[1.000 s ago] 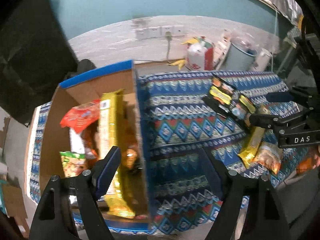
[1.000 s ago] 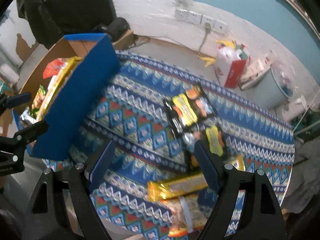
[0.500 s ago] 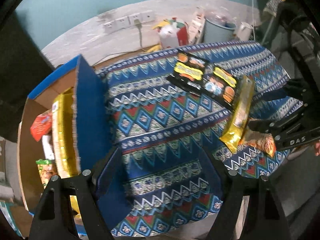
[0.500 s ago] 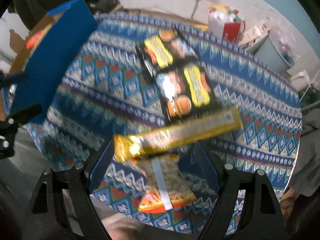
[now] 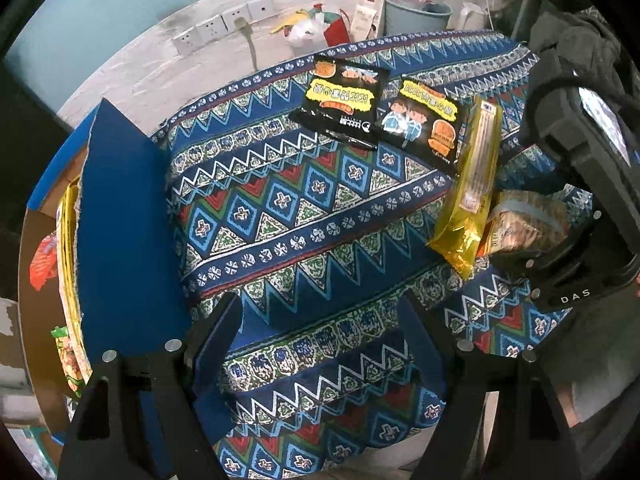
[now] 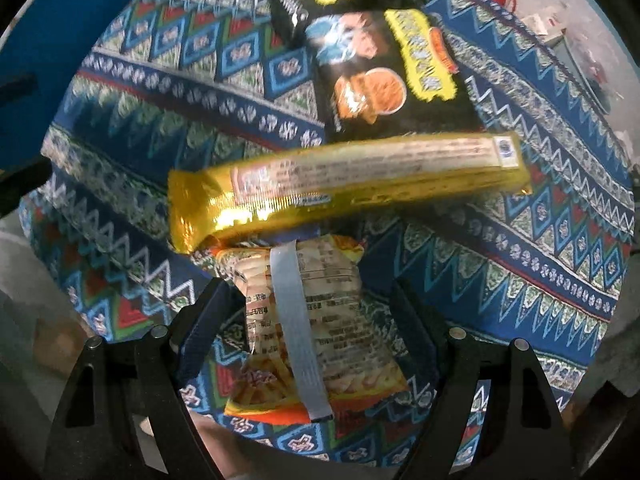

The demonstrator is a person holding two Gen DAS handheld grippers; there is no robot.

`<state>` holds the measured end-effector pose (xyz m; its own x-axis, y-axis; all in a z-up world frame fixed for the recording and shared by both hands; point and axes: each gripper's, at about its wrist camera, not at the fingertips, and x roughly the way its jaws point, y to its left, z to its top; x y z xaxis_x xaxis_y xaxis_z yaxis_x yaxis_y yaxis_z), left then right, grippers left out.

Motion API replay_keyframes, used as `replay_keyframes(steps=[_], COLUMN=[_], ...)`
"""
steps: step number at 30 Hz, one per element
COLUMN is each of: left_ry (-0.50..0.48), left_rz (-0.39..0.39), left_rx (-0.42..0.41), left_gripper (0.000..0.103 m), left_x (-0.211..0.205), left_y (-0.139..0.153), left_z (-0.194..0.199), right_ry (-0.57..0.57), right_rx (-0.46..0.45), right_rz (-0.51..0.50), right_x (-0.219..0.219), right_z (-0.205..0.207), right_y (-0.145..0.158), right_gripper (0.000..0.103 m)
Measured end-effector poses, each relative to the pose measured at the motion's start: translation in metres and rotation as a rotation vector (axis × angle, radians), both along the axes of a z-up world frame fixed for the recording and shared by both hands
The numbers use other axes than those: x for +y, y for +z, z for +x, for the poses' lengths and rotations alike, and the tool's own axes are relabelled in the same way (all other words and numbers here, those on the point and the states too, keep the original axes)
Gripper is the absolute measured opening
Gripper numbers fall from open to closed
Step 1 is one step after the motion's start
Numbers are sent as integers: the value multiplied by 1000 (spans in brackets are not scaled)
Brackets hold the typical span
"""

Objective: Organize snacks
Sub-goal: 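Grasp the clear printed snack bag with the right tool while the left tool grasps the black snack bag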

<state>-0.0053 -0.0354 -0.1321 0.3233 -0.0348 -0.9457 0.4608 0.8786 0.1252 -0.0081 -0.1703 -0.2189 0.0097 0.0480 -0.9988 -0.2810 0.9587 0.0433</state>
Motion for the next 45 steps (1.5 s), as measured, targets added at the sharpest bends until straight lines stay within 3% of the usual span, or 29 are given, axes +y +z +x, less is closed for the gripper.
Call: replay_keyframes(steps=[3, 5, 8, 15, 28, 38, 45], left_ry=[5, 10, 18, 34, 52, 69, 9], left_rz=[-2, -12, -22, -39, -83, -124, -98], left_rx=[0, -1, -7, -16, -49, -44, -68], left_gripper=[81, 81, 81, 81, 81, 81, 82], left_x=[1, 2, 4, 2, -23, -50, -76], left_y=[0, 2, 6, 10, 20, 15, 5], left_z=[2, 3, 5, 13, 57, 106, 136], right_ry=[7, 1, 4, -38, -198, -293, -340], right_rx=[-3, 7, 0, -62, -239, -340, -359], right_rz=[1, 30, 9, 23, 82, 94, 112], right_x=[1, -2, -3, -22, -67, -78, -92], right_z=[-2, -4, -12, -22, 15, 52, 70], right_y=[-3, -3, 1, 34, 77, 79, 72], right_gripper=[74, 54, 49, 48, 48, 48, 48])
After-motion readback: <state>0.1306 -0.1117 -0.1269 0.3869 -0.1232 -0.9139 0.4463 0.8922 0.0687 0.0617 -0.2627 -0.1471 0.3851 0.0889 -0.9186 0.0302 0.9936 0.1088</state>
